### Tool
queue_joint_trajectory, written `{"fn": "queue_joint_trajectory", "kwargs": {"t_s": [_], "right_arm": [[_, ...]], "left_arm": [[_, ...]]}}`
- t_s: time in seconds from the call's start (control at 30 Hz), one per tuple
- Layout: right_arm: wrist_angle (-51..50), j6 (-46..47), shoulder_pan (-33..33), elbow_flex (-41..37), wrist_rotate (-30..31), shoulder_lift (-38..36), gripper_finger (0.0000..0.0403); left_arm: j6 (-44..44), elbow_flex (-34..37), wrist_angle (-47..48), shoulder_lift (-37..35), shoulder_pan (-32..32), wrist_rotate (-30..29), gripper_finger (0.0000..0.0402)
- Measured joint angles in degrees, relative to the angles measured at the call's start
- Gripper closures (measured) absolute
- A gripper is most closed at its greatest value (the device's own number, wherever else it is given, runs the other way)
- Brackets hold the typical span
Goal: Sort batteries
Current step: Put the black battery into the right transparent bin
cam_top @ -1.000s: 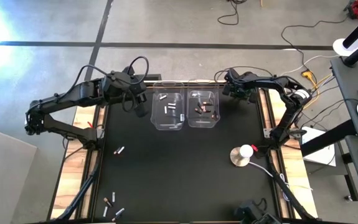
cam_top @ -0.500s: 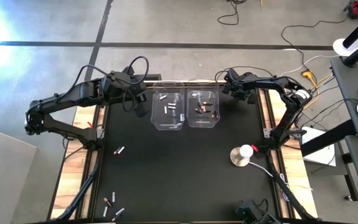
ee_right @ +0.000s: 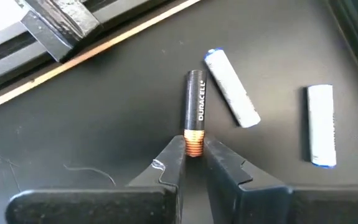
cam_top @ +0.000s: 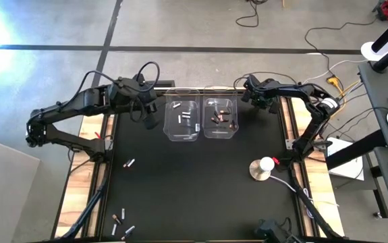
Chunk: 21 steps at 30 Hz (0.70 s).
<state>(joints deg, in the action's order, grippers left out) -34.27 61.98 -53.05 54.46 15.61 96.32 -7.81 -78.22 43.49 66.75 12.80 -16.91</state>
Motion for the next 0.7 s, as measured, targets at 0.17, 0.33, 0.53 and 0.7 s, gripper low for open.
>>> {"fn": "queue_joint_trajectory", "kwargs": {"t_s": [0.17,0.33,0.53,0.7], "right_arm": [[-0.2,-0.6,2.6,0.0,0.1,-6.2,0.037],[-0.4,-5.0,10.3,1.9,0.3,-13.3,0.0371],[-0.8,-14.1,22.0,8.4,-4.5,-15.1,0.0372],[-3.6,-24.5,22.9,16.3,-22.0,-9.1,0.0374]], "left_arm": [[0.8,0.0,2.3,-0.5,0.0,0.0,0.0283],[0.8,0.0,2.6,-0.6,0.0,0.0,0.0283],[0.8,0.0,1.7,-0.3,0.0,0.0,0.0283],[1.0,0.0,1.2,-0.1,0.0,0.0,0.0283]]}}
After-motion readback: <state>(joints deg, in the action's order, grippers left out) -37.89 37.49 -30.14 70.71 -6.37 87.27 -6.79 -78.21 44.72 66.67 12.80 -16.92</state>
